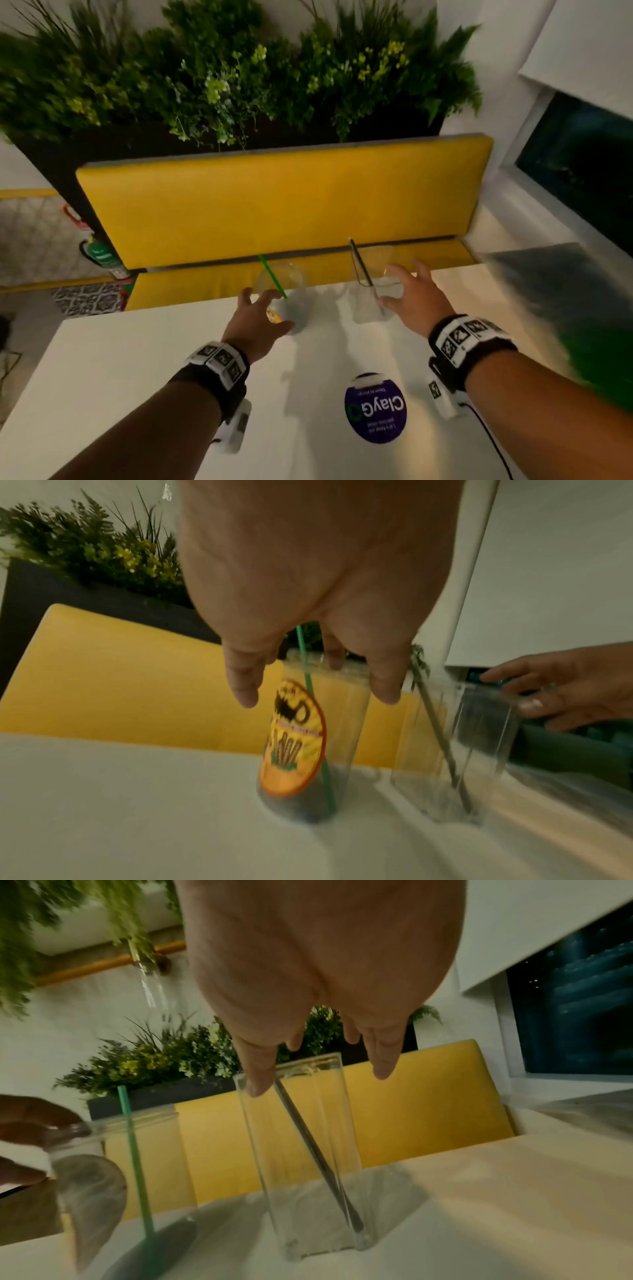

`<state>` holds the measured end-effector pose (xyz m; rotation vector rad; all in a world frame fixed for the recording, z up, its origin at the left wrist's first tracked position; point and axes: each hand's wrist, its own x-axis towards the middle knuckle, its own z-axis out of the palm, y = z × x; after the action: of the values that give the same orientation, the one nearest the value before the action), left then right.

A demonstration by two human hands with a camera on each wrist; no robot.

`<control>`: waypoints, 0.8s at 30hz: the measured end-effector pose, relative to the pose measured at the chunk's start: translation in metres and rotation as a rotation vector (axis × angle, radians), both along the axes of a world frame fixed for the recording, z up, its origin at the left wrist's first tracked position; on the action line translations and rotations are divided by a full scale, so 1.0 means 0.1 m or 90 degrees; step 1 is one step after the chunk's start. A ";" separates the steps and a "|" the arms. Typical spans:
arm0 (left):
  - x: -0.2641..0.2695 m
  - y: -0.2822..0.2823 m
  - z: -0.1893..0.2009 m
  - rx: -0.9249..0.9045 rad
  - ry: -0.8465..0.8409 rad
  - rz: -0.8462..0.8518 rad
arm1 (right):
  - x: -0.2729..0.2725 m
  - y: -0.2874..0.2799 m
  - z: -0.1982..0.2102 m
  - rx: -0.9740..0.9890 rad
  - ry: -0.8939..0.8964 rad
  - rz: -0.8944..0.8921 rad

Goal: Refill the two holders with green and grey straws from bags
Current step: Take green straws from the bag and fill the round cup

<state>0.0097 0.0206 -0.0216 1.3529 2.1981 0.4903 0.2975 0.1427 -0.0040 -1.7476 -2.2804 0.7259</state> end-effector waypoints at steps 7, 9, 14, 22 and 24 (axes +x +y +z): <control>0.00 0.13 -0.21 0.125 0.002 -0.007 | 0.02 0.05 -0.35 0.011 0.099 -0.027; 0.04 0.12 -0.18 0.140 0.006 -0.031 | 0.16 -0.06 -0.36 0.022 0.134 -0.044; 0.48 0.03 -0.07 0.169 -0.028 -0.128 | 0.79 -0.57 -0.31 0.036 0.179 -0.131; 1.18 -0.17 -0.16 0.123 -0.052 -0.220 | 1.49 -1.23 -0.36 0.043 0.159 -0.237; 1.23 -0.22 -0.21 0.090 -0.037 -0.218 | 1.52 -1.23 -0.40 0.041 0.160 -0.233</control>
<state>0.1324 -0.0013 -0.0430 1.7248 1.8618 0.5536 0.4495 0.0193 -0.0439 -1.8509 -1.7400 0.7377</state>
